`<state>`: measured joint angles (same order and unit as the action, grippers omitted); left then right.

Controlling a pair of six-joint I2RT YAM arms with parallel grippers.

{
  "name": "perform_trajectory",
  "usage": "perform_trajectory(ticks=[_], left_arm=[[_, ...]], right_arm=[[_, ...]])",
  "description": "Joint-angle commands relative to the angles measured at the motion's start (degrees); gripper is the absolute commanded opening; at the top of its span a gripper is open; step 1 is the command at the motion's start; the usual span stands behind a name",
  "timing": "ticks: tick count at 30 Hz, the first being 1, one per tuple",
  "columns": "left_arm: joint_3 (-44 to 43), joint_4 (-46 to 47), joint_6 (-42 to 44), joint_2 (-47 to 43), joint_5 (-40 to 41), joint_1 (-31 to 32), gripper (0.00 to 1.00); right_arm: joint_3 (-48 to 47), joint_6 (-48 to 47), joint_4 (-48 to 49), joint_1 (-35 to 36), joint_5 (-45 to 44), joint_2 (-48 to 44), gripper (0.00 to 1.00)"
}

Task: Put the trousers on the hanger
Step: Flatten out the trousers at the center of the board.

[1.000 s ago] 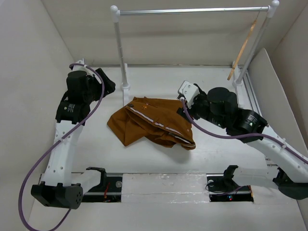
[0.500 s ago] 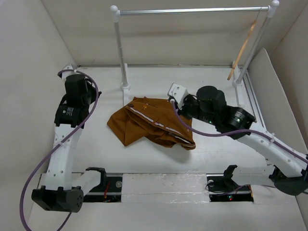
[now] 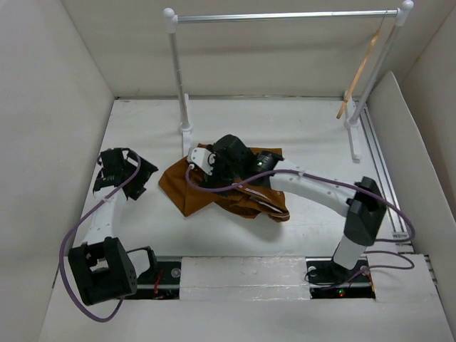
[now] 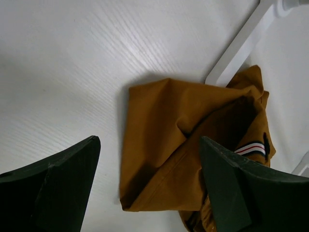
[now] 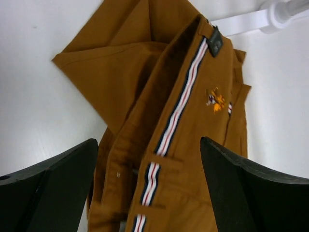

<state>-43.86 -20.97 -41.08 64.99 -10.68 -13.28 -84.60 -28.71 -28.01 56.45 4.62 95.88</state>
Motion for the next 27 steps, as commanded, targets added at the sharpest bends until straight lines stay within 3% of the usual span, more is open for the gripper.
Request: perform_trajectory(ticks=[1, 4, 6, 18, 22, 23, 25, 26, 27], left_arm=[[4.3, 6.5, -2.8, -1.0, -4.8, -0.1, 0.79], [7.9, 9.5, -3.7, 0.0, -5.4, -0.1, 0.79], [11.1, 12.3, -4.8, 2.2, -5.5, 0.4, 0.78], [13.0, 15.5, -5.6, 7.3, -4.8, 2.7, 0.75], [13.5, 16.2, -5.2, 8.8, -5.1, 2.7, 0.74], [13.6, 16.4, -5.1, 9.5, -5.2, 2.7, 0.74], [13.6, 16.8, -4.9, 10.2, -5.3, 2.7, 0.74], [13.7, 17.2, -4.9, 10.7, -5.5, 2.7, 0.73], [13.6, 17.5, -4.8, 10.9, -5.5, 2.7, 0.73]], right_arm=[[-6.5, 0.2, 5.5, 0.4, 0.1, 4.1, 0.92], [-10.5, 2.1, 7.6, 0.9, -1.5, 9.3, 0.93], [-15.6, 2.6, 6.7, 2.0, -8.4, 16.6, 0.94], [-25.6, 6.6, 8.8, 2.0, -14.9, 30.5, 0.94], [-24.8, 7.6, 13.3, 2.0, -18.8, 31.1, 0.88], [-25.0, 8.0, 13.8, 2.0, -19.7, 31.5, 0.84], [-25.7, 8.0, 13.8, 2.0, -22.6, 32.0, 0.64], [-25.9, 8.3, 13.5, 2.0, -23.6, 31.7, 0.48], [-25.7, 8.6, 13.2, 2.0, -25.9, 31.0, 0.12]])
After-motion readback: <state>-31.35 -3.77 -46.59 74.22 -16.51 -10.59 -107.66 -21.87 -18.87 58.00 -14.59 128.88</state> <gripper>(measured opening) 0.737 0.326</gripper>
